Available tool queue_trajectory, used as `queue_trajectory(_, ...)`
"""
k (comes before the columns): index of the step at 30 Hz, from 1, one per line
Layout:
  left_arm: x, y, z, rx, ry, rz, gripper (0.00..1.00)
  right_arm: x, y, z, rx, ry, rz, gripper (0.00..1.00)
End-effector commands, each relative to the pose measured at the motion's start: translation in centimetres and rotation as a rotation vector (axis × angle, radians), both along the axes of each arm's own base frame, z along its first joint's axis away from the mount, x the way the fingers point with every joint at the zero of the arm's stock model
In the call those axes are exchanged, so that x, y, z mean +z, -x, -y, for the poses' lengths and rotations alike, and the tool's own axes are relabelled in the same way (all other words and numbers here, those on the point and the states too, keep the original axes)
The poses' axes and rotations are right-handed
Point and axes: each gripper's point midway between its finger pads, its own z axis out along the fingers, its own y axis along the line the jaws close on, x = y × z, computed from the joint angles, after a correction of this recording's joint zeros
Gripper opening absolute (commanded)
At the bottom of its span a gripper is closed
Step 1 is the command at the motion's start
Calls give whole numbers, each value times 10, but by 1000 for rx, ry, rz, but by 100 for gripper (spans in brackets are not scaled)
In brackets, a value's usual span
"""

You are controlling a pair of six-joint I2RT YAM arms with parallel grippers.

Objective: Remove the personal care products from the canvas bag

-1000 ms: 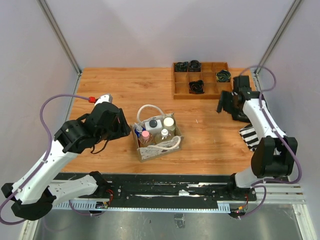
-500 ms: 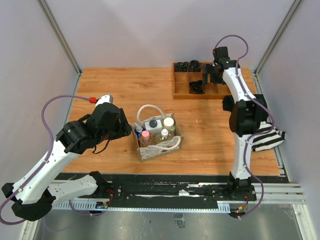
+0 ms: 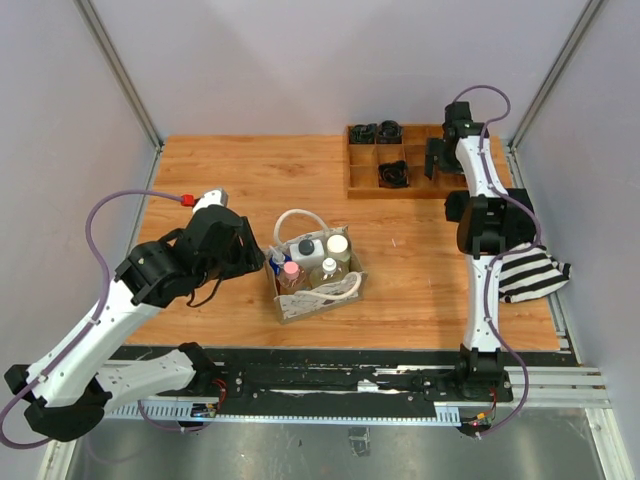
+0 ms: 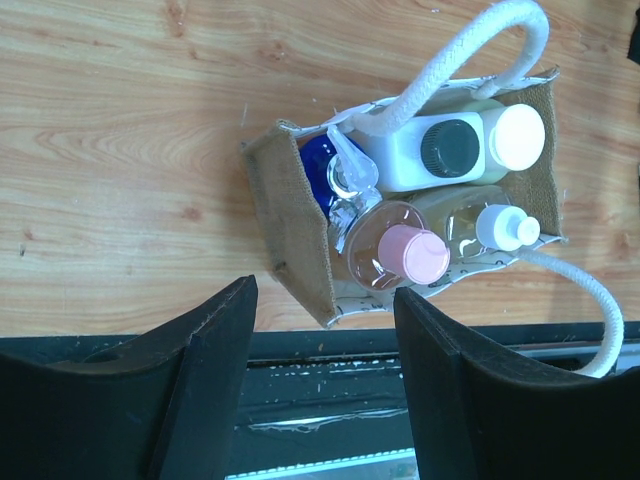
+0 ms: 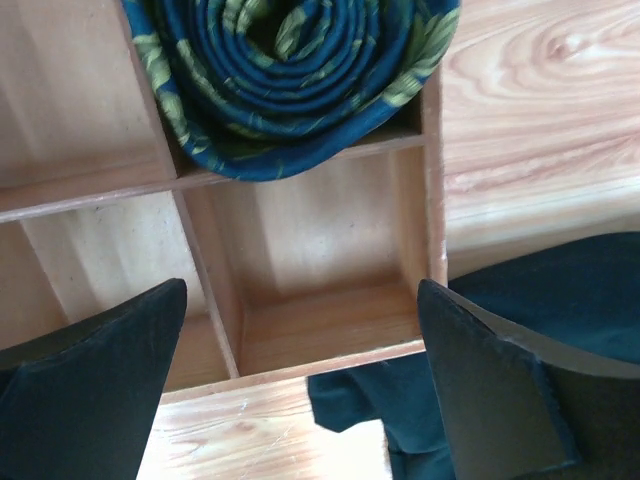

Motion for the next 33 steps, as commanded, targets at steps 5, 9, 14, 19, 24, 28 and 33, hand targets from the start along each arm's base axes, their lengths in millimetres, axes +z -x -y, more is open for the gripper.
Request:
queue_trajectory(5,8,-2,6,-8,23,19,62,-34,32,25,-86,54,-161,99)
queue_trajectory(9,9,-1,6,-11,26,9,62,-46,46,60,-229,8,-201,99)
queue_trajectory(14,18,5,10,-19,83,9,61,-49,71,127,-418,30,-221,98)
queue_trajectory(19,16,10,9,-16,114,11,59,-20,79,179,-579,53,-124,99)
queue_trajectory(24,9,9,3,-13,63,0,59,23,54,189,-584,71,45,98)
queue_trajectory(28,1,6,2,-11,30,-5,60,55,26,162,-468,76,165,98)
queue_trajectory(33,-2,3,6,-17,37,-4,60,115,8,109,-318,130,329,99)
